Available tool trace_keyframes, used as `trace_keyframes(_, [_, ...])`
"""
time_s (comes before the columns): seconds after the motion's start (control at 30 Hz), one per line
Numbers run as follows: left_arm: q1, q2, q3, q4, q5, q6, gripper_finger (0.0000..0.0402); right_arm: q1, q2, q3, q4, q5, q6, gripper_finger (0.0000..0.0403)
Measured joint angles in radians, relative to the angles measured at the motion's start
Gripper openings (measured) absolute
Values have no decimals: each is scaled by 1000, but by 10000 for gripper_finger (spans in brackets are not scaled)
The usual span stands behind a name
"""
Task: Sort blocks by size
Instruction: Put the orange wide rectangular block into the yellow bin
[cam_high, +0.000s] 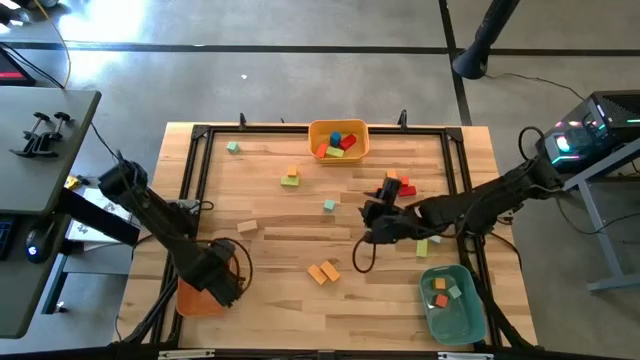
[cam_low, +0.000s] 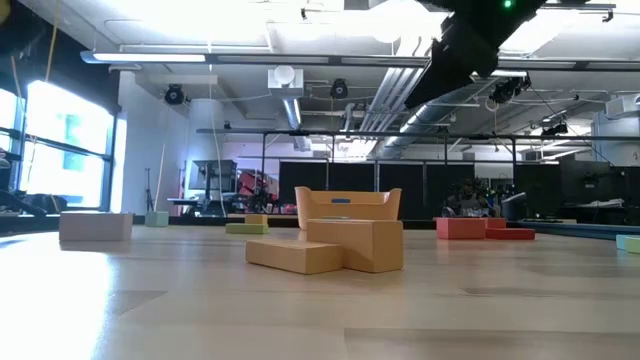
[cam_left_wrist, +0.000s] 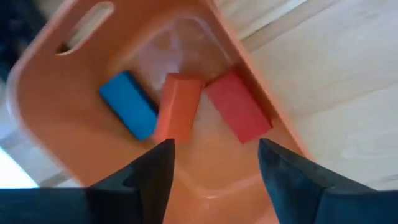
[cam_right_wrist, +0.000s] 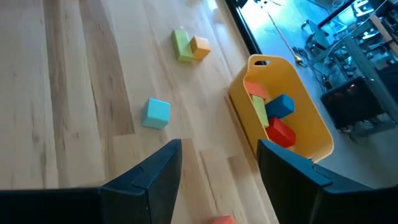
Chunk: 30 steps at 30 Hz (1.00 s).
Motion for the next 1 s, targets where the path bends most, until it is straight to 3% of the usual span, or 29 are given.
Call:
trace_keyframes(0.1, [-1,-41,-68,40,-33,42,227,-28,0,0,1,-21,-36,206])
trace_keyframes(0.2, [29,-79,-60,36,-169,74,229,-67,0,0,44,-69,-107,206])
trace_keyframes(0.27, [69,-102,-26,45,-353,141,228,-110,0,-1,112,-172,-173,206])
trace_keyframes(0.4, [138,-130,-6,194,-875,388,228,-217,27,-1,304,-510,-308,206])
trace_keyframes(0.47, [200,-133,-24,319,-964,556,228,-264,65,-1,388,-654,-354,206])
trace_keyframes(0.57, [318,-126,-99,537,-950,789,227,-320,148,-1,470,-777,-385,206])
trace_keyframes(0.67, [439,-117,-208,837,-930,1011,227,-358,250,-1,549,-789,-403,206])
trace_keyframes(0.83, [647,-116,-387,1282,-691,1350,227,-409,394,-1,717,-790,-404,206])
trace_keyframes(1.0, [805,-121,-461,1486,-523,1579,227,-476,401,-2,725,-792,-329,206])
